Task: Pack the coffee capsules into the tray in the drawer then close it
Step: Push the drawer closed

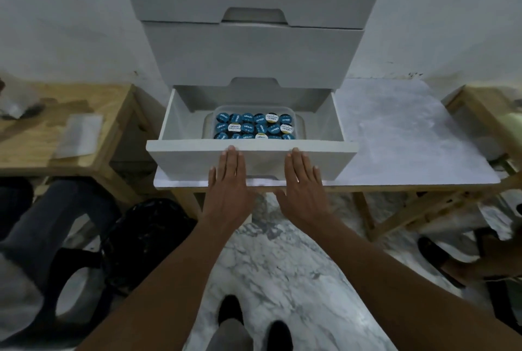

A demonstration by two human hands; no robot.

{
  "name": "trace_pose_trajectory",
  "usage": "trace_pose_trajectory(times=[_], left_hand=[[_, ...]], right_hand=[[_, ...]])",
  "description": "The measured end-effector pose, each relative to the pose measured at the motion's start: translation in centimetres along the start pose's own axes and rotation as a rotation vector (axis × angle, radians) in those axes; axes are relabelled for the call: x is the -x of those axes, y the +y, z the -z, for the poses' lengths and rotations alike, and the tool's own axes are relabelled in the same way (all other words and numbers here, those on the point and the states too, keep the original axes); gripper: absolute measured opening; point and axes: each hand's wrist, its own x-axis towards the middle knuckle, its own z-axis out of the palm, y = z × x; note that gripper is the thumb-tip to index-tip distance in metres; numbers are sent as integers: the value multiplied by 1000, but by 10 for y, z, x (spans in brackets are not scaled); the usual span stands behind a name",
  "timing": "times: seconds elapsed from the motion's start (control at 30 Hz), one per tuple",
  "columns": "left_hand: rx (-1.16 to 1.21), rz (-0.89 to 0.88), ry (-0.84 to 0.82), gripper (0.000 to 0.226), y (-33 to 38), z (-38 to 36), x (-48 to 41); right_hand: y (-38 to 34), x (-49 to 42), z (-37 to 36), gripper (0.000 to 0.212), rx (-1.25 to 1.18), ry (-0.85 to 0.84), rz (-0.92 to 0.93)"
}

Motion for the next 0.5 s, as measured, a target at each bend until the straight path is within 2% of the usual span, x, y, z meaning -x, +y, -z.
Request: trace_pose_trajectory(times=[0.2, 0.5], left_hand=[[-55, 48, -2, 92, -4, -14, 6], [-70, -54, 29, 90, -29, -25, -6]], right_hand=[[-6, -1, -10, 82, 48, 20, -32], [-17, -11, -27, 85, 67, 40, -131]])
